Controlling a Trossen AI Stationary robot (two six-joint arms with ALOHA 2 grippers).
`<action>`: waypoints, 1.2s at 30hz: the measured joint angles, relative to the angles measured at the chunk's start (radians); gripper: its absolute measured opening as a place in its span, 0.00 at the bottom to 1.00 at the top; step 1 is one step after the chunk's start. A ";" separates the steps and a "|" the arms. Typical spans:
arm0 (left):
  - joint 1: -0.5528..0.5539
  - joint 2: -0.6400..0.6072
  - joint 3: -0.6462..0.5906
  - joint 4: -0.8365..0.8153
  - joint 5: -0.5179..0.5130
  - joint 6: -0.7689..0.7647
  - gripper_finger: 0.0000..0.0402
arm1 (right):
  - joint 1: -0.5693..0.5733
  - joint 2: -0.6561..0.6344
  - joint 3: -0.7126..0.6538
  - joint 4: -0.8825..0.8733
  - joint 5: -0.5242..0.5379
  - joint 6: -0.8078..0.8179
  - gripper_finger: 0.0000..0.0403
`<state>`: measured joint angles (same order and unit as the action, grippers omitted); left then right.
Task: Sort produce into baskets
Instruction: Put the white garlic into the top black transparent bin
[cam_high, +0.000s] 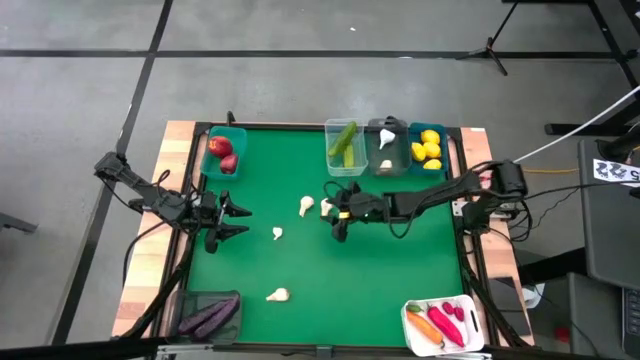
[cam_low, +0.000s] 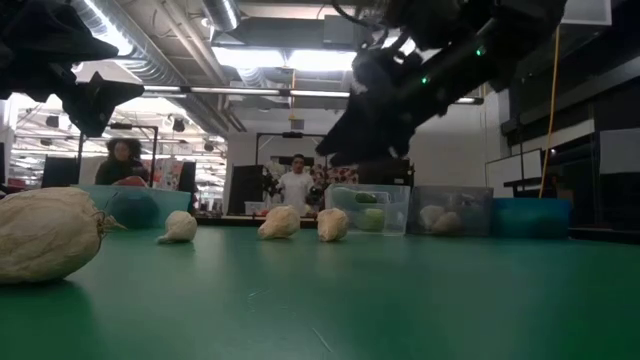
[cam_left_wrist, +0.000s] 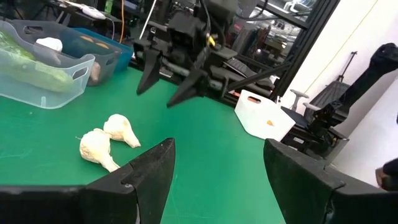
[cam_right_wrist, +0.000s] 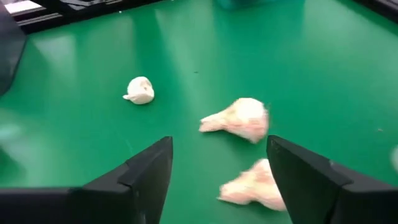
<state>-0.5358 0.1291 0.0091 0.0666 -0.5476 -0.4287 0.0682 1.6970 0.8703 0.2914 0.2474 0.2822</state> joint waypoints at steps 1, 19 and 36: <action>0.000 0.000 0.000 0.000 0.000 0.000 0.60 | 0.005 0.021 0.000 0.024 0.010 0.009 0.66; 0.000 0.000 0.000 0.000 -0.008 0.009 0.60 | 0.010 0.172 0.000 0.095 0.266 0.154 0.88; 0.000 0.000 0.000 0.000 -0.009 0.008 0.60 | 0.002 0.275 0.000 0.128 0.336 0.196 0.88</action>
<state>-0.5358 0.1291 0.0090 0.0669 -0.5566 -0.4210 0.0705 1.9725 0.8708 0.4199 0.5837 0.4780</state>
